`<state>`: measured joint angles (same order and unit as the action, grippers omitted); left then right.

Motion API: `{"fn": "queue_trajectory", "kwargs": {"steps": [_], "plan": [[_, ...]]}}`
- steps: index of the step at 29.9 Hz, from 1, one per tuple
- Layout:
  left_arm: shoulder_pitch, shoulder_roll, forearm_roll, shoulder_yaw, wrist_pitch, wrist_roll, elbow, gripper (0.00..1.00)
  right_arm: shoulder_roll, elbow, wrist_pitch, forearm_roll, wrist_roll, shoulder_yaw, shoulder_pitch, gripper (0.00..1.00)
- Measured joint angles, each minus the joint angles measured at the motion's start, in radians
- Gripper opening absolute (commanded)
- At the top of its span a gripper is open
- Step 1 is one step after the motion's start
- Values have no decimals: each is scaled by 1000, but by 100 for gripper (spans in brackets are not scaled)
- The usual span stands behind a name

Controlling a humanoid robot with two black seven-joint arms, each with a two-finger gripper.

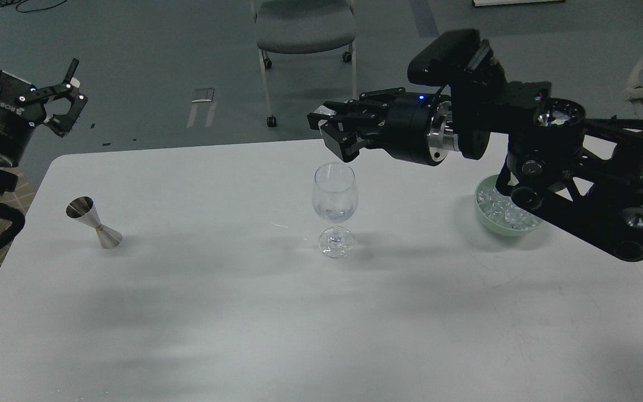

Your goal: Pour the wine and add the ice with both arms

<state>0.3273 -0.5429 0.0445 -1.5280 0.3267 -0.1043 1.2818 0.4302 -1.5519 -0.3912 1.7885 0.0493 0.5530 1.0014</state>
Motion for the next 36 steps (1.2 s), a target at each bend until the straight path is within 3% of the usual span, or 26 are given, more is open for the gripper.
{"fn": "queue_trajectory", "kwargs": {"steps": [33,36], "plan": [[-17,6,-1,0,3,1,-4,98,-34,47,0,3,0,-32,-69,0],[-17,5,-2,-1,3,1,-3,98,-34,48,-1,3,0,-49,-63,18]]}}
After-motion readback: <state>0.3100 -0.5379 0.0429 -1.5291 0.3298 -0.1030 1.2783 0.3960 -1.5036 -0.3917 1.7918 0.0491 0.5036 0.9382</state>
